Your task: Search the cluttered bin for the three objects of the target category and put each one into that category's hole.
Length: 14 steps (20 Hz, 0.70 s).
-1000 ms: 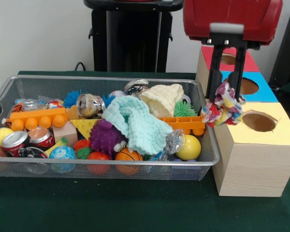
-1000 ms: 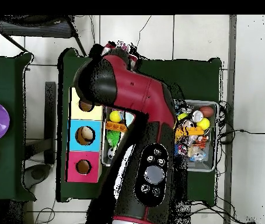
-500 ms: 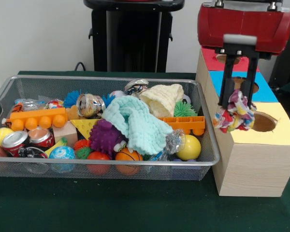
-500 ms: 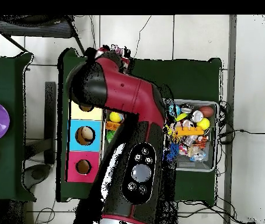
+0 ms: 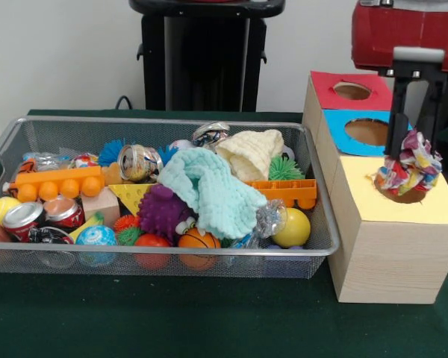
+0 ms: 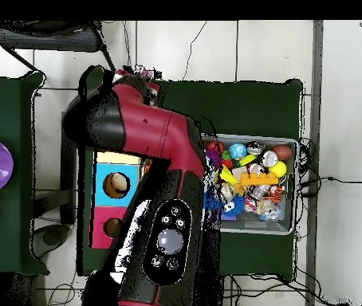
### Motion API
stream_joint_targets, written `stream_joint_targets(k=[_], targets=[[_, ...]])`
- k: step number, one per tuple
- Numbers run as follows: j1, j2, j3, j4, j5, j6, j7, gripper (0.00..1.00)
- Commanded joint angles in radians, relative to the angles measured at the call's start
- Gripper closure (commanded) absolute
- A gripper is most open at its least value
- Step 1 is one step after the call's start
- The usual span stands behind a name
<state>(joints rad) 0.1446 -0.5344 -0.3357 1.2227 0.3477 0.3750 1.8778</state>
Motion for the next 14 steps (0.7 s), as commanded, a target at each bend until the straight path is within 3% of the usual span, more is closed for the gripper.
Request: stream_joint_targets(k=[1, 14], targets=[[0.0, 0.023, 0.027, 0.171, 0.036, 0.102, 0.268, 1.0], [0.024, 0.033, 0.005, 0.251, 0.033, 0.118, 0.272, 1.0]])
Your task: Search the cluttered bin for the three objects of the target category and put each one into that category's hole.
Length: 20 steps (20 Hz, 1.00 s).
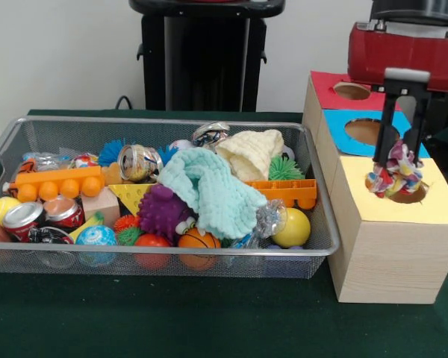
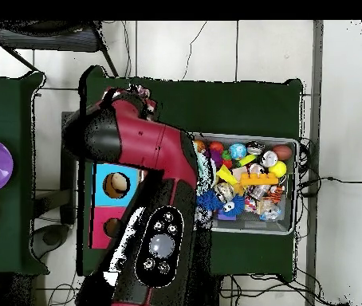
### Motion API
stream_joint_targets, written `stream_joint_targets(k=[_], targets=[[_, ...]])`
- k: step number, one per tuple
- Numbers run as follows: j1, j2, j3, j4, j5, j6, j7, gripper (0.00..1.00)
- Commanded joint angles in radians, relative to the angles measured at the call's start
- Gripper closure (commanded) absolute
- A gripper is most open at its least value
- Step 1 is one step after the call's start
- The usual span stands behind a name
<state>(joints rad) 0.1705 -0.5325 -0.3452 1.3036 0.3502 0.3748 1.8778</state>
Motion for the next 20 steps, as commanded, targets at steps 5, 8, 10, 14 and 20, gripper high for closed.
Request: stream_joint_targets(k=[5, 8, 10, 14, 20], targets=[[0.014, 0.022, 0.016, 0.211, 0.038, 0.13, 0.277, 1.0], [0.033, 0.02, 0.014, 0.233, 0.048, 0.125, 0.295, 1.0], [0.043, 0.022, 0.017, 0.243, 0.056, 0.12, 0.302, 1.0], [0.066, 0.027, 0.015, 0.25, 0.07, 0.117, 0.314, 1.0], [0.095, 0.039, 0.009, 0.252, 0.092, 0.103, 0.314, 1.0]])
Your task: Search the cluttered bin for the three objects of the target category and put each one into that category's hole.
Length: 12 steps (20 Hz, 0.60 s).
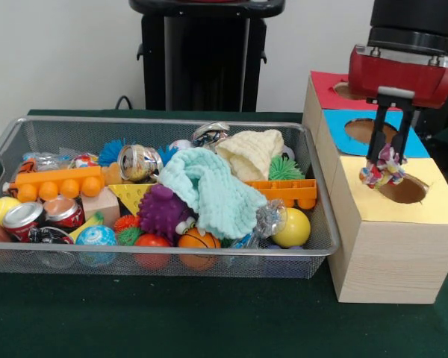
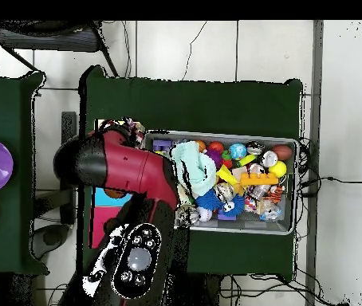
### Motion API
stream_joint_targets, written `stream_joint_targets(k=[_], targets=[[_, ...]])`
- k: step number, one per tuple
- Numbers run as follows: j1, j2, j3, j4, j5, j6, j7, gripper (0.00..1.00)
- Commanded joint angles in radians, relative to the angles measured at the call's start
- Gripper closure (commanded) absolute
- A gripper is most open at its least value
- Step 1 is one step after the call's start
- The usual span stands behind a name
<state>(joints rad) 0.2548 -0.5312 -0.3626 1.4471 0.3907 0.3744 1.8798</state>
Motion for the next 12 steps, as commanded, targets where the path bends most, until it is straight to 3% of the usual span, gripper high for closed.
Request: stream_joint_targets(k=[1, 12], targets=[[0.015, 0.043, 0.023, 0.106, 0.054, 0.101, 0.314, 1.0], [0.003, 0.072, 0.047, 0.108, 0.085, 0.064, 0.284, 1.0]])
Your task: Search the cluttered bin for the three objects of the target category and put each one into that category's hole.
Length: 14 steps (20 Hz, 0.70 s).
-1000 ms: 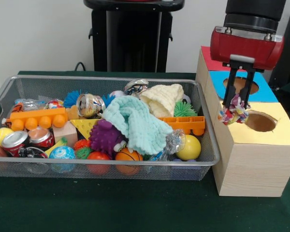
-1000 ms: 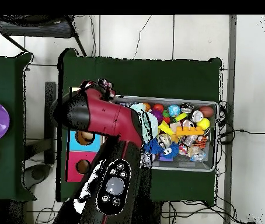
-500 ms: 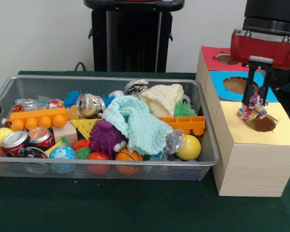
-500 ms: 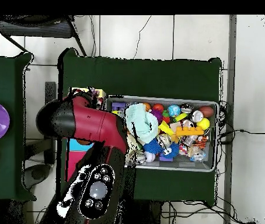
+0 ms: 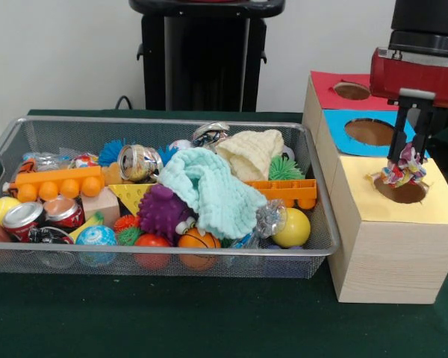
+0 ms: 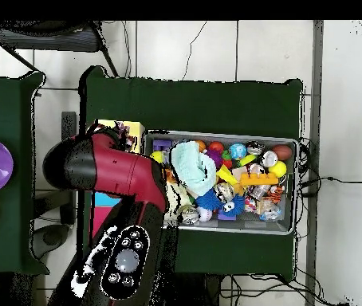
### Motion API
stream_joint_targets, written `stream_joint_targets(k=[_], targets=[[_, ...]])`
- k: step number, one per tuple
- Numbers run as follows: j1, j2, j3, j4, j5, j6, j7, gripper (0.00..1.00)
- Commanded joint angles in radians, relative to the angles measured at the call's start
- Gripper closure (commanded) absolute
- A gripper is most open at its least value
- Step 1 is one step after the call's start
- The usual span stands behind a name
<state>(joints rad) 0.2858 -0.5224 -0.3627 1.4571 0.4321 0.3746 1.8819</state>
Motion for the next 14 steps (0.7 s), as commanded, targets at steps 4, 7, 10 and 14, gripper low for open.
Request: stream_joint_targets(k=[4, 7, 10, 14], targets=[[-0.026, 0.066, 0.045, 0.101, 0.05, 0.069, 0.281, 1.0], [-0.025, 0.068, 0.045, 0.099, 0.056, 0.094, 0.286, 1.0], [-0.02, 0.071, 0.044, 0.098, 0.064, 0.117, 0.297, 1.0], [-0.003, 0.078, 0.029, 0.094, 0.073, 0.132, 0.317, 1.0]])
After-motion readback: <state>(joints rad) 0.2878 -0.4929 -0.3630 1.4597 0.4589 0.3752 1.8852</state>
